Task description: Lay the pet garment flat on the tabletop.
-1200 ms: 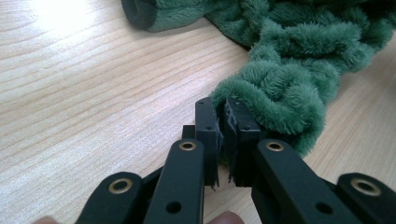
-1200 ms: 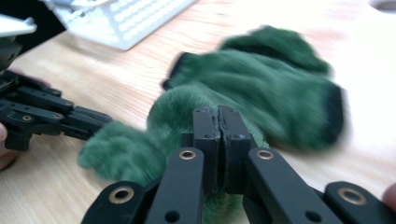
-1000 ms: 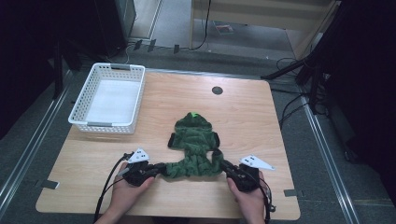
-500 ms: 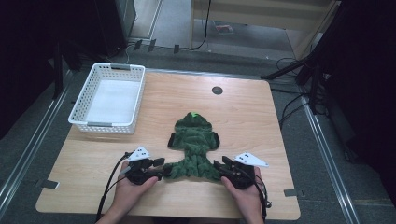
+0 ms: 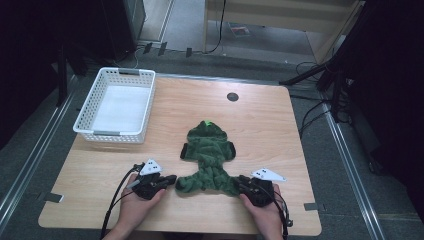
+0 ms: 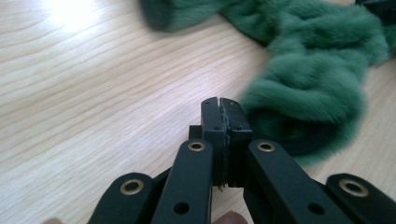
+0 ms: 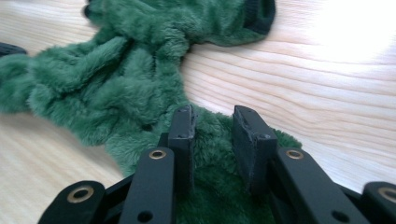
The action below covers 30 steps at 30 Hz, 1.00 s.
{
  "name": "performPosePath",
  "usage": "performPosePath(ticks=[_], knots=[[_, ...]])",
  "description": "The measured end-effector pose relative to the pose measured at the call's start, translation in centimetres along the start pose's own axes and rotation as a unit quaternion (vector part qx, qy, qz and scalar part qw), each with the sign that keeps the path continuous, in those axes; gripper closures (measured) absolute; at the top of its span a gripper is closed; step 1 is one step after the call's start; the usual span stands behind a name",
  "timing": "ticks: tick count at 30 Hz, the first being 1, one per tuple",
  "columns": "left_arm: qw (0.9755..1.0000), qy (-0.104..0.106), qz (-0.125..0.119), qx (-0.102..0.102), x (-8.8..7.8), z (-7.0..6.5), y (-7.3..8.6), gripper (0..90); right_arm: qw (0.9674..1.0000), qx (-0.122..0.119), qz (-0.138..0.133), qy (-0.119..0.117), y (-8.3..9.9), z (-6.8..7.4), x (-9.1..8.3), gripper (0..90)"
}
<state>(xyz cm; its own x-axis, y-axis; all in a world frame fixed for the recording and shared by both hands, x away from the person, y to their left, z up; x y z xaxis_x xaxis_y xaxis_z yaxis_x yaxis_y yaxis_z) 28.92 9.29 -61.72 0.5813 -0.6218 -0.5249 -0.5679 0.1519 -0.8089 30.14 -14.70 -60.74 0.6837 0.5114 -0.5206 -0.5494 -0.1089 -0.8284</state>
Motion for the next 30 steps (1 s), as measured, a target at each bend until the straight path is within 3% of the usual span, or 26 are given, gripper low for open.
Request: performPosePath(ticks=[2,4,8,12,17,21,23,26,30], knots=[[0.9999,0.008,-0.01,-0.011,-0.3,0.2,-0.2,87.2,1.0,-0.001,-0.001,0.005,-0.1,-0.2,-0.2,68.6],[0.9992,0.018,-0.034,-0.014,-0.7,0.1,-0.9,79.2,0.9999,-0.007,-0.008,0.012,-0.5,-0.1,-0.4,66.2],[0.997,0.027,-0.067,-0.029,-1.0,-0.8,-2.8,67.1,0.9992,-0.017,-0.037,-0.006,-2.3,0.8,-0.8,61.5],[0.9975,0.032,-0.056,-0.03,0.8,-2.8,-4.3,52.2,0.9989,-0.026,-0.035,-0.018,-3.7,1.6,0.2,55.6],[0.9986,0.015,-0.037,-0.035,3.9,-4.7,-5.3,43.1,0.9986,-0.035,0.009,-0.038,-3.7,3.0,2.7,43.7],[0.9997,-0.004,-0.014,-0.02,5.6,-5.2,-4.8,47.1,0.9986,-0.042,0.026,-0.022,-3.0,2.9,4.1,52.7],[0.9999,-0.013,0.001,-0.009,6.1,-5.0,-4.1,57.2,0.9982,-0.046,0.026,-0.026,-2.7,3.1,4.3,61.4],[1.0,-0.003,0.008,0.003,6.2,-4.9,-3.7,77.7,0.9975,-0.062,0.027,-0.02,-2.4,3.1,4.3,76.6],[0.9999,-0.011,0.002,0.006,5.7,-4.4,-4.1,86.7,0.9979,-0.062,0.018,-0.003,-2.7,2.4,3.8,90.0]])
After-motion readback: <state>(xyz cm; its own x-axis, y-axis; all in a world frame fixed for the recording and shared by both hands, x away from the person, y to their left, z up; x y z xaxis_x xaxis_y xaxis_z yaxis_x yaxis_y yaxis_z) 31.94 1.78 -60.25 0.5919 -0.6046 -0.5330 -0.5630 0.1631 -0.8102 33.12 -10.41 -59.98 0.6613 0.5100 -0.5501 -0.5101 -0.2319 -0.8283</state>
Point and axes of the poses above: each handheld gripper's, and its own axes: x roughly forward along the jaws, y roughly out of its underside, z roughly to its left, the point moved 10 cm from there along x, roughly forward along the jaws, and after that the axes turned 8 degrees about -z, right-handed, at the moved point
